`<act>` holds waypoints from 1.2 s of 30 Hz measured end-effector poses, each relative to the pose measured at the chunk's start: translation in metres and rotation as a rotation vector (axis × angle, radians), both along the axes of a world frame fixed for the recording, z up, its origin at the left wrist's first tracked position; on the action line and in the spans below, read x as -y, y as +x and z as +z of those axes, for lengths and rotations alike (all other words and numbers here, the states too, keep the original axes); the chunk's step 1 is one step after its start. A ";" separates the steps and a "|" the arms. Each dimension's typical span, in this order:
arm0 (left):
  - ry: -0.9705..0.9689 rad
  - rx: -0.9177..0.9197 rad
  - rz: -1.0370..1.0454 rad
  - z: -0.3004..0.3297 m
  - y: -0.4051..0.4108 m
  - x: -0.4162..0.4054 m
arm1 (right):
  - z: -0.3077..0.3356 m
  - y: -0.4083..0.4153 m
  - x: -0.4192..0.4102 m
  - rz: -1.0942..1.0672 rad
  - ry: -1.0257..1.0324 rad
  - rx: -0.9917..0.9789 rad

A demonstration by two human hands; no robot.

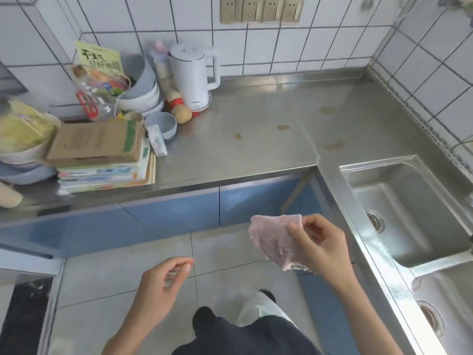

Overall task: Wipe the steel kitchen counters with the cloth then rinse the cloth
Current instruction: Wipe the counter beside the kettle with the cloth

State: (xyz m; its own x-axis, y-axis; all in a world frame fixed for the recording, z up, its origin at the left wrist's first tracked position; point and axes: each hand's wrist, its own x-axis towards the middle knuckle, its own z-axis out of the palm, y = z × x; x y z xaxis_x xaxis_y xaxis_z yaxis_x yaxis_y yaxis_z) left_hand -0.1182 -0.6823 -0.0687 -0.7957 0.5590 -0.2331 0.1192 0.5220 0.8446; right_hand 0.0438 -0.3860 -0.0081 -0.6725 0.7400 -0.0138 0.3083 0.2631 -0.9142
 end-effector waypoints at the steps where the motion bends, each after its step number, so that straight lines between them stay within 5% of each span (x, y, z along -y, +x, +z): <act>1: -0.003 -0.005 -0.014 0.000 -0.009 0.001 | 0.000 -0.006 0.005 -0.017 -0.017 -0.002; 13: -0.050 -0.027 -0.056 -0.002 -0.089 -0.030 | -0.012 -0.078 -0.021 -0.052 -0.101 0.025; 15: -0.082 -0.008 0.012 -0.020 -0.154 -0.090 | -0.033 -0.157 -0.100 -0.019 -0.150 0.049; 25: -0.135 -0.027 -0.040 -0.012 -0.253 -0.185 | -0.048 -0.270 -0.196 0.063 -0.135 0.144; 31: -0.166 -0.070 -0.074 -0.049 -0.317 -0.249 | -0.056 -0.312 -0.235 -0.003 0.224 0.139; 34: -0.196 -0.182 -0.118 -0.070 -0.344 -0.273 | -0.083 -0.318 -0.216 0.098 0.500 0.222; 36: -0.230 -0.242 -0.159 -0.082 -0.356 -0.287 | -0.106 -0.318 -0.194 0.245 0.473 0.375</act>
State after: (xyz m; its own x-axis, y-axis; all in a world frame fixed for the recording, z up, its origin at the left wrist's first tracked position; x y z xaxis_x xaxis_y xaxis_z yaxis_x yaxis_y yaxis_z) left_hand -0.4743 -0.3956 -0.1511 -0.7508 0.6347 -0.1829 0.3956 0.6538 0.6450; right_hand -0.2739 -0.1920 -0.1137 -0.8356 0.5493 0.0091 0.4637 0.7141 -0.5245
